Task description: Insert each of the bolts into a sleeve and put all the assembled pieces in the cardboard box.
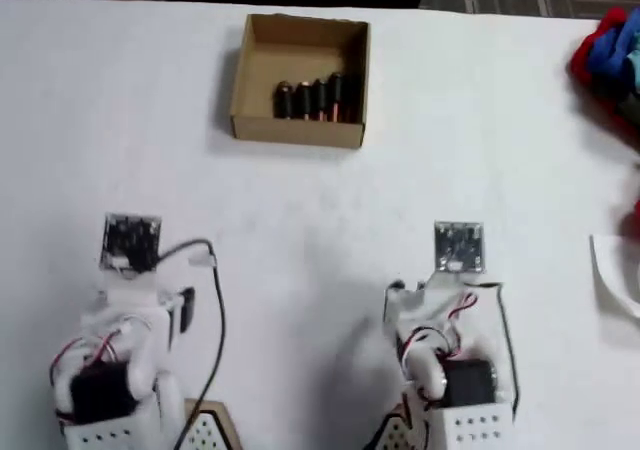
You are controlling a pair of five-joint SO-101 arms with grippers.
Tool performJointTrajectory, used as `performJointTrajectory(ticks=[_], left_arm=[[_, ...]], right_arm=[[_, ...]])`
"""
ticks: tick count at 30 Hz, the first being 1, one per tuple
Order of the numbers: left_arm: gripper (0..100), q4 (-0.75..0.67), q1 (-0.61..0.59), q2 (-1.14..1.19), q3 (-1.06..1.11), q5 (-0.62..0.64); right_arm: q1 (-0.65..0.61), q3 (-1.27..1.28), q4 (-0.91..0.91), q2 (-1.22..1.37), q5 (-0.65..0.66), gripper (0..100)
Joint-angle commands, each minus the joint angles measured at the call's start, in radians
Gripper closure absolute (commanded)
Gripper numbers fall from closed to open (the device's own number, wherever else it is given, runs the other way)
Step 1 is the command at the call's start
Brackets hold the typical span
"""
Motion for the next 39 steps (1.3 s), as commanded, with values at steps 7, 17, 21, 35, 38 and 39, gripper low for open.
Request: performJointTrajectory(ticks=[7, 17, 21, 35, 38, 39], left_arm=[[74, -0.072, -0.003, -0.041, 0.079, -0.002], [74, -0.063, 0.077, -0.043, 0.073, -0.002], [78, -0.063, 0.149, -0.043, 0.073, 0.006], [97, -0.063, 0.150, -0.038, 0.073, 0.054], [97, -0.063, 0.150, -0.038, 0.073, 0.054], [97, -0.063, 0.150, -0.038, 0.073, 0.054]], right_arm=[[0.008, 0.038, -0.013, 0.028, 0.005, 90.6], [-0.013, 0.043, 0.030, -0.027, 0.009, 90.5], [-0.102, 0.043, 0.028, -0.021, 0.008, 90.7], [-0.168, 0.043, 0.027, -0.019, 0.003, 97.8], [-0.168, 0.043, 0.027, -0.019, 0.003, 97.8], [-0.166, 0.043, 0.027, -0.019, 0.003, 97.8]])
